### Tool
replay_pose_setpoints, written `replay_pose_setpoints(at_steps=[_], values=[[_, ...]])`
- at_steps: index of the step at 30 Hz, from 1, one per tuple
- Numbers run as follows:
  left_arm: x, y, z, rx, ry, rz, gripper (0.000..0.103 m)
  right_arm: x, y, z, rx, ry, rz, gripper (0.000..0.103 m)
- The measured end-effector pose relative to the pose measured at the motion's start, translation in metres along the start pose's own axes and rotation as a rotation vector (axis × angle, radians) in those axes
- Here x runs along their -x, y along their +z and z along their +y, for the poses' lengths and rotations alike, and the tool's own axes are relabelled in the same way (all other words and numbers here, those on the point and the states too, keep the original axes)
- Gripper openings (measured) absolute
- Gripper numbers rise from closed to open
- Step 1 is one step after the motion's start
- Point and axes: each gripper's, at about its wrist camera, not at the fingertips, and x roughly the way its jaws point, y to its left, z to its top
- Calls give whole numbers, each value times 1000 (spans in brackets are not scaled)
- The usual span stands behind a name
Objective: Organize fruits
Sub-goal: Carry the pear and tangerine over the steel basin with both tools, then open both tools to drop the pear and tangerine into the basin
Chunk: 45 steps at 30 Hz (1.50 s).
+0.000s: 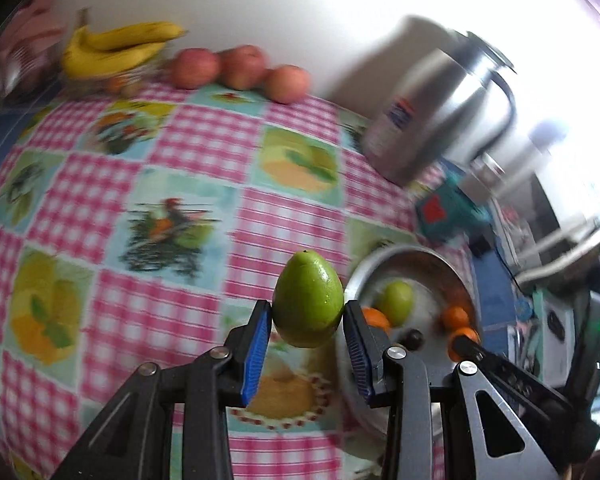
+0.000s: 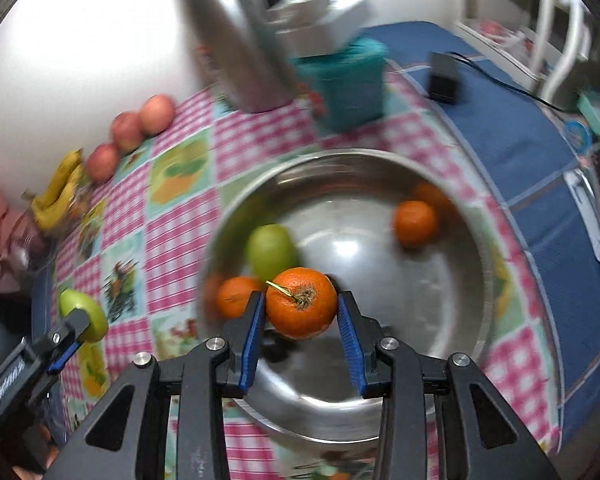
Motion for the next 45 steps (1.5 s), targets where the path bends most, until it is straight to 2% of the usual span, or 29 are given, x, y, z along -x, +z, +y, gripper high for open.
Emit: replay_pose_setpoints(at_steps=[5,12,32,42,43,45], values=[[-19,-10,-44,-107,-53,39,39,5,4,-28,-59,-16,-24,38],[-44,-19,-66,-168,-40,98,40,5,7,-38,-72,-28,-43,38],[-58,-21,-65,-165,-30,144,40,-11,9,-35,-55,-45,-22,38],[-44,-18,-63,-171,-47,124,41,-14,10,-36,-55,-61,-11,40],[-40,-17,-60,-165,-46,117,42,-13,10,-36,-54,-61,-12,40],[-35,-14,-56,-154,-33,102,52,-10,9,-36,-54,-62,-15,40]])
